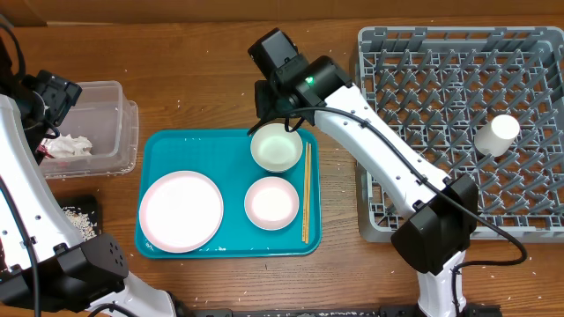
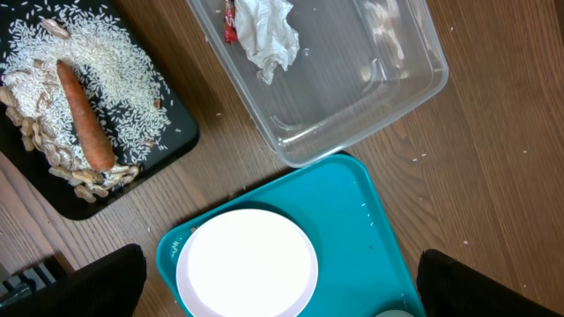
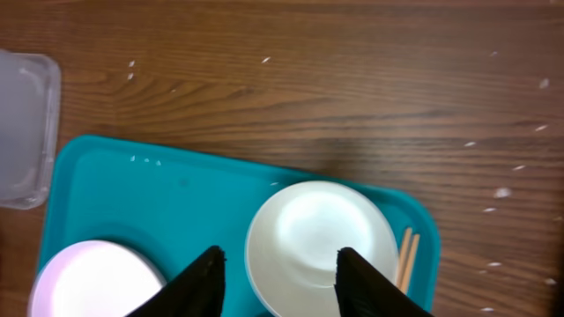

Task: Sort waste into correct bins and load items into the dishwasher
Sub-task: 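Move the right gripper back and grasp the small white bowl, then carry the bowl into the dish rack and set it down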

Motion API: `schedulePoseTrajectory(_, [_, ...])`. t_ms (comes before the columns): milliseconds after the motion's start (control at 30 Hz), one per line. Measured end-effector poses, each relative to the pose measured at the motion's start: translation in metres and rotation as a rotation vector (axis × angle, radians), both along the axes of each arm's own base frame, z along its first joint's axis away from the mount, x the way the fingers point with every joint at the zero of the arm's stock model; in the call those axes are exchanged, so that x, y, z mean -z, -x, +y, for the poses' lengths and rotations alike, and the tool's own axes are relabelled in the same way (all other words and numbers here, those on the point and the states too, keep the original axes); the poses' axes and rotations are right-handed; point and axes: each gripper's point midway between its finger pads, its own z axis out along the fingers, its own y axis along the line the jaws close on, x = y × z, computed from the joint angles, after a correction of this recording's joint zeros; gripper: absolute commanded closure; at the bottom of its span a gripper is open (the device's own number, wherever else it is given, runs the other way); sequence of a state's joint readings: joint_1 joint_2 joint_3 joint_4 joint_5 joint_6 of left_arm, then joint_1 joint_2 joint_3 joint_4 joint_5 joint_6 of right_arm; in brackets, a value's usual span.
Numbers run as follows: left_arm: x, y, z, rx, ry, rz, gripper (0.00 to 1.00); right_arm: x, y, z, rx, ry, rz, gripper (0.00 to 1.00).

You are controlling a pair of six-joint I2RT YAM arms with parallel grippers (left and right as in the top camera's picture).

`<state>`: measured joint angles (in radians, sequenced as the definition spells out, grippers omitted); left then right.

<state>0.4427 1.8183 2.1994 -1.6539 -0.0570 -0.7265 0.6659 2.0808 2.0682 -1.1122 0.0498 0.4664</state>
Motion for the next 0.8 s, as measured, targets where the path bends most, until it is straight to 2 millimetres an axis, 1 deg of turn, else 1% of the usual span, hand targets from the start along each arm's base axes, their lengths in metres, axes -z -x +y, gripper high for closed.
schedulePoseTrajectory(100, [0.0, 0.0, 0.0, 0.0, 0.0, 0.0, 0.0, 0.007, 0.003, 0.014, -0.039, -0.019, -0.002, 0.5])
schedulePoseTrajectory(167, [0.0, 0.0, 0.0, 0.0, 0.001, 0.0, 0.0, 0.021, 0.008, 0.028, -0.07, -0.01, -0.002, 0.5])
schedulePoseTrajectory(233, [0.0, 0.0, 0.0, 0.0, 0.001, 0.0, 0.0, 0.045, 0.015, 0.041, -0.1, 0.019, 0.016, 0.5])
schedulePoseTrajectory(333, [0.0, 0.0, 0.0, 0.0, 0.0, 0.0, 0.0, 0.09, 0.027, 0.055, -0.135, 0.09, 0.063, 0.5])
schedulePoseTrajectory(433, [0.0, 0.0, 0.0, 0.0, 0.0, 0.0, 0.0, 0.132, 0.039, 0.059, -0.156, 0.166, 0.109, 0.5])
schedulePoseTrajectory(500, [0.0, 0.0, 0.0, 0.0, 0.0, 0.0, 0.01, 0.15, 0.042, 0.057, -0.157, 0.207, 0.126, 0.5])
schedulePoseTrajectory(533, [0.0, 0.0, 0.0, 0.0, 0.0, 0.0, 0.01, 0.156, 0.042, 0.055, -0.156, 0.221, 0.131, 0.5])
schedulePoseTrajectory(567, [0.0, 0.0, 0.0, 0.0, 0.0, 0.0, 0.0, 0.16, 0.042, 0.054, -0.155, 0.23, 0.133, 0.53])
schedulePoseTrajectory(600, [0.0, 0.0, 0.0, 0.0, 0.0, 0.0, 0.0, 0.161, 0.042, 0.053, -0.151, 0.237, 0.131, 0.59])
schedulePoseTrajectory(667, [0.0, 0.0, 0.0, 0.0, 0.0, 0.0, 0.0, 0.161, 0.041, 0.052, -0.152, 0.245, 0.125, 0.78])
schedulePoseTrajectory(733, [0.0, 0.0, 0.0, 0.0, 0.0, 0.0, 0.0, 0.161, 0.04, 0.051, -0.143, 0.247, 0.121, 0.92])
schedulePoseTrajectory(767, [0.0, 0.0, 0.0, 0.0, 0.001, 0.0, 0.0, 0.161, 0.04, 0.051, -0.14, 0.247, 0.121, 0.96])
schedulePoseTrajectory(800, [0.0, 0.0, 0.0, 0.0, 0.0, 0.0, 0.0, 0.161, 0.039, 0.051, -0.138, 0.248, 0.12, 0.96])
